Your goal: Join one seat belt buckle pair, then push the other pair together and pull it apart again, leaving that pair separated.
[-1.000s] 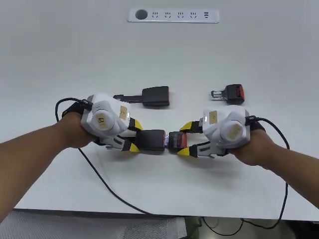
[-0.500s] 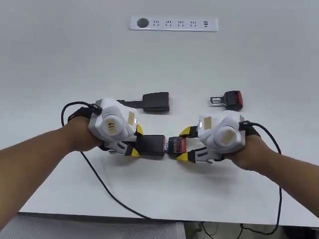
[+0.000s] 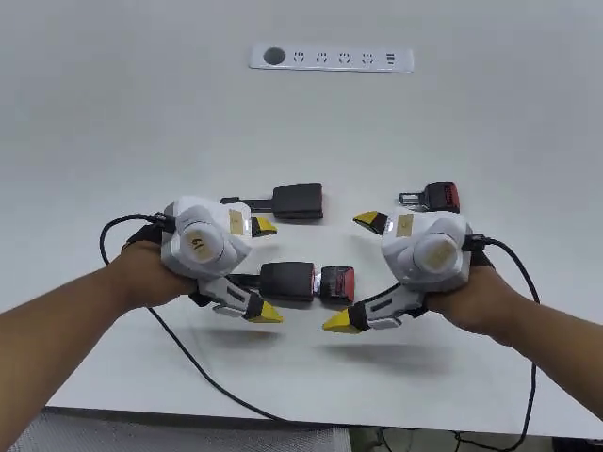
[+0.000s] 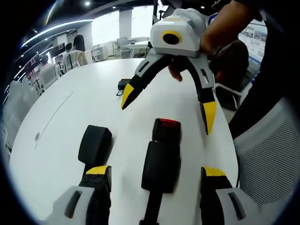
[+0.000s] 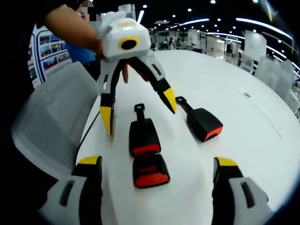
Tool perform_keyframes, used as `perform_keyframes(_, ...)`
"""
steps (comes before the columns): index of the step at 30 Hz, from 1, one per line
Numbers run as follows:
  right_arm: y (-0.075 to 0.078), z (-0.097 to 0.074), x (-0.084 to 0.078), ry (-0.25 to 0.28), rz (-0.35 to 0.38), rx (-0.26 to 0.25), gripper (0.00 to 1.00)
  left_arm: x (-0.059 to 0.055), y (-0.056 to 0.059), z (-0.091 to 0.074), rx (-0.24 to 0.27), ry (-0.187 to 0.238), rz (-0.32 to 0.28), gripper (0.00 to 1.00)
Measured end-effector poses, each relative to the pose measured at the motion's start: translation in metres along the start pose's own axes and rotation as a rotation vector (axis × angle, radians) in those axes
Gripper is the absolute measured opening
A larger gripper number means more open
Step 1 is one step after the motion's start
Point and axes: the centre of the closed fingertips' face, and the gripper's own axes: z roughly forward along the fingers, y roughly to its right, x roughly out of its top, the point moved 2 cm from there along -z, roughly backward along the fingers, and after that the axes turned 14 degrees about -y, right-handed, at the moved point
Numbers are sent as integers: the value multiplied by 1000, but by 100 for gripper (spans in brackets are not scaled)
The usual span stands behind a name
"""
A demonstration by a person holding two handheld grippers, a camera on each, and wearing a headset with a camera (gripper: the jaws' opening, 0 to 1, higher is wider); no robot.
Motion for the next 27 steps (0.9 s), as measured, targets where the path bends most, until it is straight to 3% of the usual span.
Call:
perform_keyframes(4, 1, -6, 4, 11, 47, 0, 100, 14, -6, -12, 38, 67, -36, 92)
perform_keyframes(7, 4, -13, 12, 67, 89, 7, 100, 20, -10, -16, 49, 64, -47, 94)
perform_keyframes(13, 23, -30, 5, 52, 75, -38, 100, 35, -23, -26, 59, 96, -71, 94)
perform_keyframes(15, 35, -42, -3, 42, 69, -51, 100, 40, -31, -31, 83, 76, -67, 91)
perform_keyframes(19, 56, -63, -13, 51, 91, -84, 100, 49, -43, -37, 93, 90, -58, 91)
perform_keyframes(24, 80, -80, -31, 15, 107, -108, 100, 46, -63, -36, 106, 45, -38, 91)
perform_keyframes(27, 93, -87, -40, -6, 103, -110, 100, 46, -70, -35, 97, 42, -33, 89)
